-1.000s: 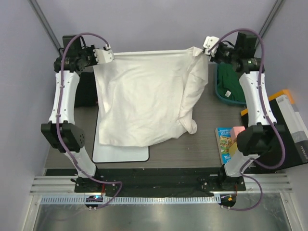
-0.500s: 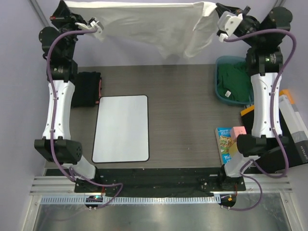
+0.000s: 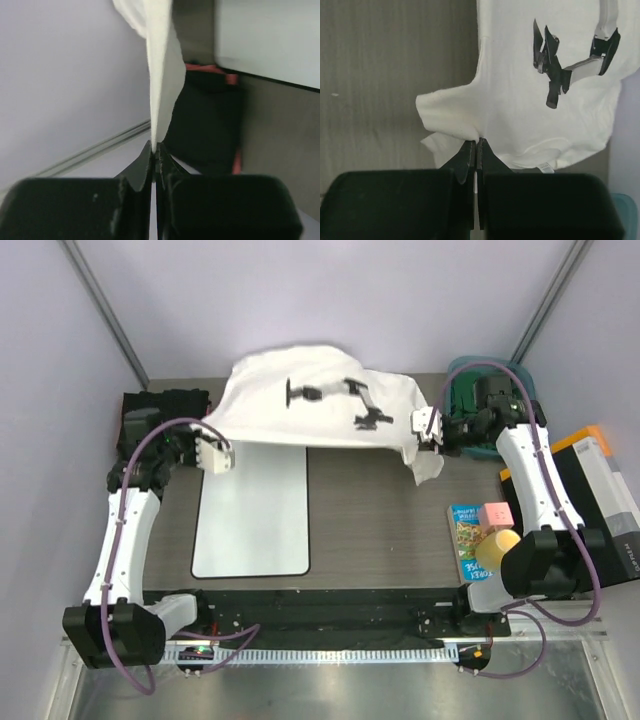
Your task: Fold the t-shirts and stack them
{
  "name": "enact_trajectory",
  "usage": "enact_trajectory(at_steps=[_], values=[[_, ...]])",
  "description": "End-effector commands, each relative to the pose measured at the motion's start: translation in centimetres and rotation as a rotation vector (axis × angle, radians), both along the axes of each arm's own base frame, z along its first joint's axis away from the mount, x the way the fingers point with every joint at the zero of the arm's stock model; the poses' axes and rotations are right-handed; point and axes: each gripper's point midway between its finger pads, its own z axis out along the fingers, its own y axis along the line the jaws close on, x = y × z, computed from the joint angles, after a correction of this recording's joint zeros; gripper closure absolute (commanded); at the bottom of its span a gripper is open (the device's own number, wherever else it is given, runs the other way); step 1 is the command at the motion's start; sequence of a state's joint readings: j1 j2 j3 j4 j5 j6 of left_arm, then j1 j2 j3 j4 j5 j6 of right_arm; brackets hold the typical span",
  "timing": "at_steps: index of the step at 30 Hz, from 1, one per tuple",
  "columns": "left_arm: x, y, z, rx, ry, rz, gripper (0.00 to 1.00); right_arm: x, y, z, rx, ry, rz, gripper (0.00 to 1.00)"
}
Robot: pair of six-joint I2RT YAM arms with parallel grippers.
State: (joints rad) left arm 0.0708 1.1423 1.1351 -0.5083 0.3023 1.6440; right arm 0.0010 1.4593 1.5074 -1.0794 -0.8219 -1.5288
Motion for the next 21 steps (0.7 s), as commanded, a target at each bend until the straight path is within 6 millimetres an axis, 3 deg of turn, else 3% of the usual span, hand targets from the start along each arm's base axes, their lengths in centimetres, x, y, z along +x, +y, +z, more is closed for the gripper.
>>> enact_trajectory(at_steps=[1, 4, 5, 7, 8, 15, 18, 21], values=[[-7.4, -1.1, -5.3, 0.104, 0.276, -0.17, 1.0, -8.0, -2.4, -2.4, -0.159, 0.223, 0.077, 0.99], [-8.6, -2.6, -5.2, 0.017, 0.374, -0.173, 1.0, -8.3, -2.7, -1.9, -0.175, 0.2, 0.071, 0.99], [-10.4, -2.3, -6.5, 0.01, 0.485, -0.139, 1.0, -8.3, -2.8, -1.9, -0.183, 0.198, 0.07, 0.99], [-11.2, -2.4, -7.1, -0.003, 0.573, -0.119, 1.0, -8.4, -2.8, -2.1, -0.183, 0.211, 0.063, 0.99], [-12.8, -2.2, -7.9, -0.009, 0.653, -0.105, 1.0, -8.5, -2.8, -2.3, -0.177, 0.225, 0.053, 0.99], [-16.5, -2.1, -10.9, -0.042, 0.846, -0.065, 1.0, -11.0, -2.2, -4.5, -0.143, 0.313, 0.058, 0.99], [-16.9, -2.1, -11.4, -0.032, 0.865, -0.07, 1.0, -11.3, -2.2, -5.0, -0.15, 0.301, 0.088, 0.99], [-14.8, -2.0, -10.3, -0.056, 0.8, -0.034, 1.0, -9.1, -2.2, -4.4, -0.13, 0.241, 0.017, 0.99]])
